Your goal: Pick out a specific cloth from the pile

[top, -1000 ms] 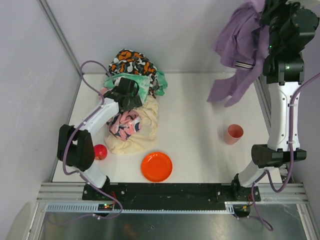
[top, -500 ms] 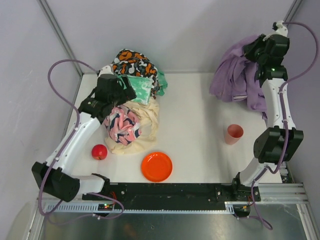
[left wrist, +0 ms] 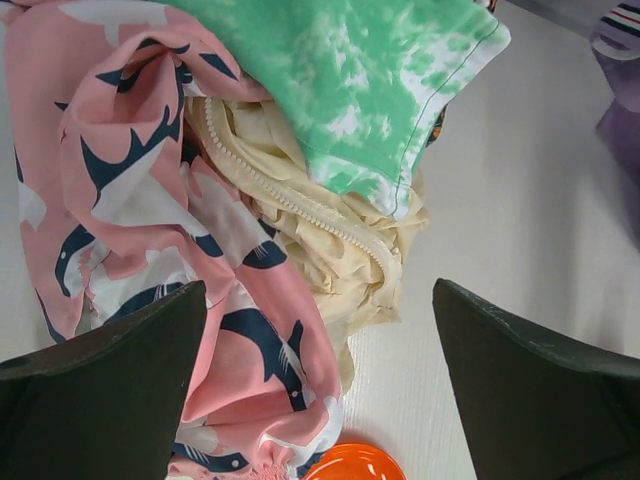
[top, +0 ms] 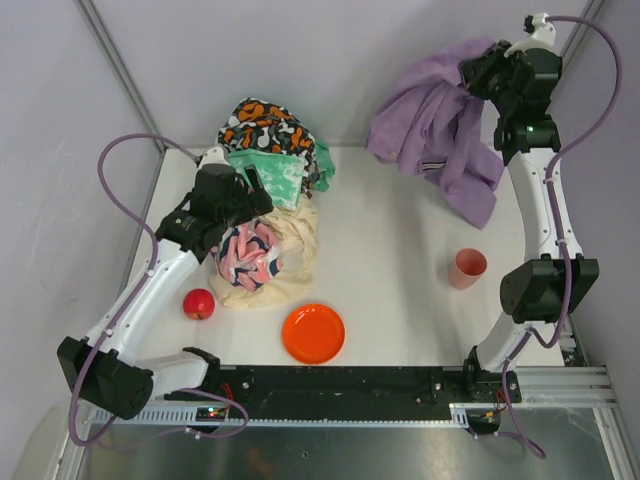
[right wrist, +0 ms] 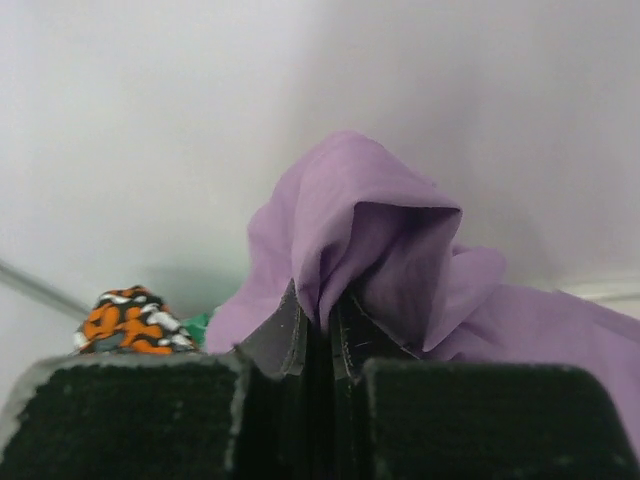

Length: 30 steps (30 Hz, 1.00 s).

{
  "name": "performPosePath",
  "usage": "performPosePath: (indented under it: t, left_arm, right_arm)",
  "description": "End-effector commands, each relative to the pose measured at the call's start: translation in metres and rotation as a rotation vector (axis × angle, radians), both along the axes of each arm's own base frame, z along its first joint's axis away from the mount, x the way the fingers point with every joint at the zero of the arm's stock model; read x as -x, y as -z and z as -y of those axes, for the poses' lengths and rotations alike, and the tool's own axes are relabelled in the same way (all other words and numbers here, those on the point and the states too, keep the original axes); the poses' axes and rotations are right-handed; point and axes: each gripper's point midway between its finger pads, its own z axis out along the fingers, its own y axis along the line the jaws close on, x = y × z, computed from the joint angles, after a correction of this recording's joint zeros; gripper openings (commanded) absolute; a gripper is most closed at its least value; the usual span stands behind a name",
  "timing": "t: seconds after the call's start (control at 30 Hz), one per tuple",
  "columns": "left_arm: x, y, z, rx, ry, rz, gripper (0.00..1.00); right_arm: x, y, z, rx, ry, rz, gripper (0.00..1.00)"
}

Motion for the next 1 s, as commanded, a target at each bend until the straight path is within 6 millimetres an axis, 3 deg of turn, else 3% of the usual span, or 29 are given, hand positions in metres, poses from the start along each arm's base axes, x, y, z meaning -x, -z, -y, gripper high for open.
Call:
performPosePath:
  t: [0.0, 0.13, 0.37, 0.43, 0.5, 0.53, 0.57, 0.63, 0.73, 0.83, 0.9, 0.93, 0.97]
  left_arm:
    - [0.009, -0.006, 0.004, 0.029, 0.018, 0.028, 1.00]
    - [0.015, 0.004, 0.004, 0.031, 0.019, 0.009, 1.00]
    - [0.024, 0.020, 0.005, 0.036, 0.031, -0.025, 1.00]
    - [0.029, 0.021, 0.008, 0.047, 0.051, -0.031, 1.00]
    - [0.034, 0.021, 0.009, 0.057, 0.069, -0.031, 1.00]
    - [0.037, 0.021, 0.009, 0.062, 0.073, -0.029, 1.00]
    - [0.040, 0.020, 0.009, 0.069, 0.078, -0.025, 1.00]
    - [0.045, 0.018, 0.009, 0.084, 0.083, -0.019, 1.00]
    - [0.056, 0.015, 0.009, 0.110, 0.096, -0.006, 1.00]
    - [0.067, 0.014, 0.010, 0.134, 0.120, 0.001, 1.00]
    - [0.076, 0.014, 0.010, 0.144, 0.136, 0.004, 1.00]
    - [0.080, 0.014, 0.009, 0.143, 0.143, 0.004, 1.00]
    - [0.084, 0.015, 0.008, 0.141, 0.149, 0.004, 1.00]
  right_arm:
    - [0.000, 0.007, 0.063, -0.012, 0.207, 0.020, 0.00]
    - [0.004, 0.080, 0.100, 0.038, 0.331, -0.145, 0.00]
    - [0.004, 0.256, 0.081, 0.066, 0.265, -0.496, 0.03]
    - [0.003, 0.290, 0.070, 0.059, 0.221, -0.588, 0.24]
    - [0.005, 0.307, 0.069, 0.066, 0.227, -0.657, 0.52]
    - [0.008, 0.310, 0.071, 0.077, 0.244, -0.683, 0.73]
    - [0.008, 0.303, 0.073, 0.089, 0.252, -0.688, 0.86]
    - [0.014, 0.282, 0.076, 0.113, 0.269, -0.682, 0.96]
    - [0.036, 0.226, 0.085, 0.135, 0.324, -0.613, 0.99]
    - [0.076, 0.169, 0.094, 0.143, 0.386, -0.528, 0.99]
    - [0.107, 0.145, 0.101, 0.143, 0.431, -0.481, 0.99]
    - [0.121, 0.147, 0.104, 0.152, 0.445, -0.476, 0.99]
    - [0.139, 0.137, 0.107, 0.151, 0.465, -0.437, 0.99]
